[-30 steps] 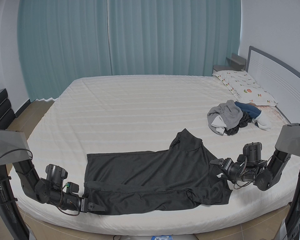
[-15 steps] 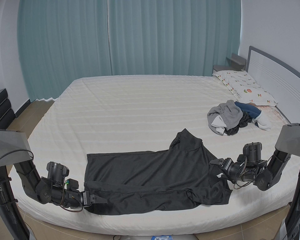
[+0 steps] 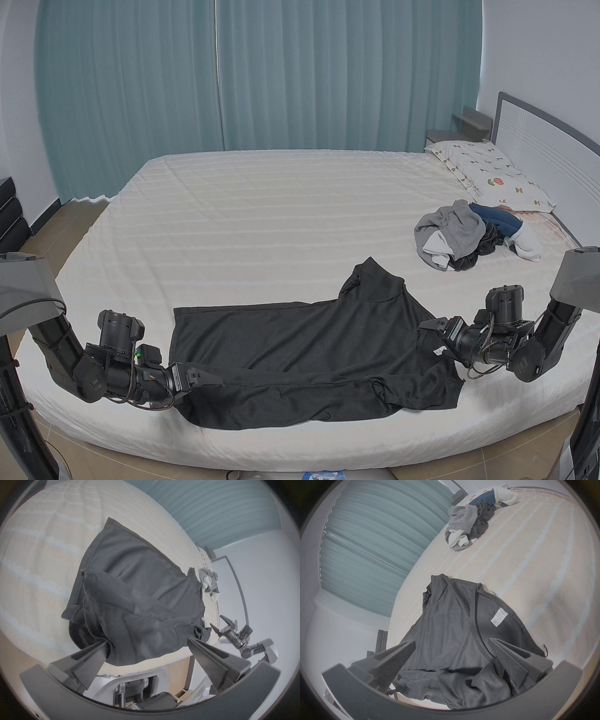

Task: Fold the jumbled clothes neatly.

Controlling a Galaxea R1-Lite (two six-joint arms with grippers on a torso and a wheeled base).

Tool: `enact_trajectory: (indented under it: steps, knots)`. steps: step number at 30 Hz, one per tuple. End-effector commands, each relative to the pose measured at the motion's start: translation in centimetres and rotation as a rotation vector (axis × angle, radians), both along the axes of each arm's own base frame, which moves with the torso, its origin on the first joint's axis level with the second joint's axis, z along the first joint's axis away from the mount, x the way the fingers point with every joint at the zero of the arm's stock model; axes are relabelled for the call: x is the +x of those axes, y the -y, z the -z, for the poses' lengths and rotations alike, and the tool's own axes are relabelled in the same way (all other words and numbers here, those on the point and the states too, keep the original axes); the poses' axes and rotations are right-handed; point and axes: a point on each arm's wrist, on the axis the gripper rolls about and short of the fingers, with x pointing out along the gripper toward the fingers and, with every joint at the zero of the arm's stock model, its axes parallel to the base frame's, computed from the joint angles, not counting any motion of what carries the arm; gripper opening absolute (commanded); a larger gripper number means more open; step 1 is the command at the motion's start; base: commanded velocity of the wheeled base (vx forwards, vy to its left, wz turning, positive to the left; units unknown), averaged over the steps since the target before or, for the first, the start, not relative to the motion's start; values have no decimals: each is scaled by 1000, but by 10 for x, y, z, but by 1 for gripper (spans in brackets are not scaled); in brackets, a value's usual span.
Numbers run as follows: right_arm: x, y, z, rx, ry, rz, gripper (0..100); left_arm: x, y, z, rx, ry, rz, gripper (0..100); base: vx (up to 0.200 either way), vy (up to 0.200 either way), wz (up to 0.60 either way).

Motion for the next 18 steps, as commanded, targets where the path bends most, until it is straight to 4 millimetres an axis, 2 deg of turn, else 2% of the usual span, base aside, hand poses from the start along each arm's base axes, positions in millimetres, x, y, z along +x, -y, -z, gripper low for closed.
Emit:
enact_trajectory:
  steps: [1,8,18]
  knots:
    - [0,0,1,0,-3,-2,100,9,1,-5,-17,15,-27,100,0,0,0]
    - [0,0,0,0,-1,0,100,14,-9,-3,24,24,-86,100,0,0,0]
    - [0,0,0,-1,-1,1,100,22,-13,0,17,47,-116,100,0,0,0]
